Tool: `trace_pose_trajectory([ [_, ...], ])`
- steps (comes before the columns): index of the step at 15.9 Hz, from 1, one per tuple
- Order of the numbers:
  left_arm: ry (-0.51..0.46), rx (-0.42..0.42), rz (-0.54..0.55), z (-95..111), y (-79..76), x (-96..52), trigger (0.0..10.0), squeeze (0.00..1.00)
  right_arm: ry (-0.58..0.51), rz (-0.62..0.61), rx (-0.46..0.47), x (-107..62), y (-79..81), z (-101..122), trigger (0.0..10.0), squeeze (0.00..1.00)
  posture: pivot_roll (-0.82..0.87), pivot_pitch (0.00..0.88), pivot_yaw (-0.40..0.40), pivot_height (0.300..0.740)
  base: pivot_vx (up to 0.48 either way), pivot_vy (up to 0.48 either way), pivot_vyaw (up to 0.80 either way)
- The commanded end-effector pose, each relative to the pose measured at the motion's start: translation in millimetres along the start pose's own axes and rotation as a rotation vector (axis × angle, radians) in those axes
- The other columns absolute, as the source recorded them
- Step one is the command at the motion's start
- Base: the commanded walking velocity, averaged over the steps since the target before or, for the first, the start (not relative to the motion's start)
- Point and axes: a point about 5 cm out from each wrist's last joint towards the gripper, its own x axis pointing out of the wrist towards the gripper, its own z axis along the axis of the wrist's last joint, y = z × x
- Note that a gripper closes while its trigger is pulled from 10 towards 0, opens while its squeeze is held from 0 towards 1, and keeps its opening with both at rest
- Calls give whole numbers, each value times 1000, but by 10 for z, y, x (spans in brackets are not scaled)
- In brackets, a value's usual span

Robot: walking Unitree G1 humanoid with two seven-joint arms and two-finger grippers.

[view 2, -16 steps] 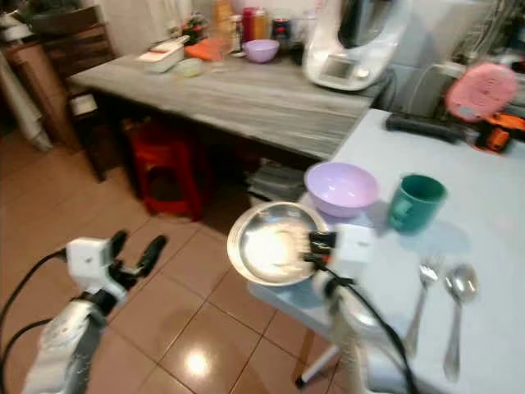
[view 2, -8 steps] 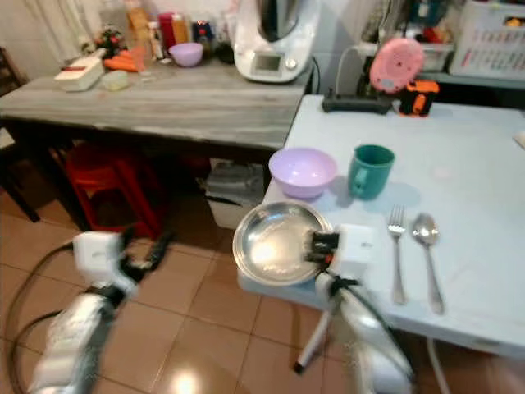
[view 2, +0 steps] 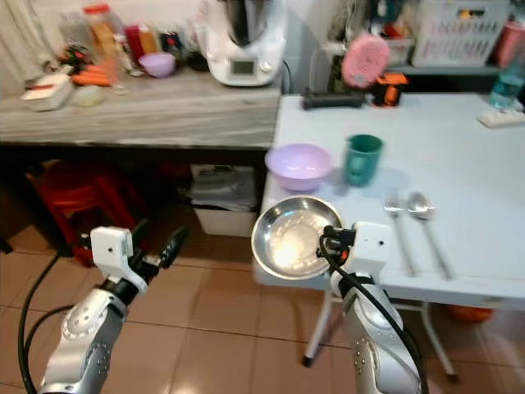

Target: Setting the table

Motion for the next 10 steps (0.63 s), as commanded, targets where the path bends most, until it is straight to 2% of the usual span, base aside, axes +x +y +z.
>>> trace_pose_trajectory([
  [1,12,17,37,6,109,-52,10000,0,-35,34,-9,23,100,66,10000,0,-3,0,79,740,0,390,0],
  [4,-2,38,77,31,150,-39,10000,0,-75,30,-42,38,88,128,10000,0,-1,0,77,740,0,390,0],
  [10,0,36,75,18,141,-22,10000,0,-108,20,-65,55,73,169,10000,0,-6,0,74,740,0,394,0],
])
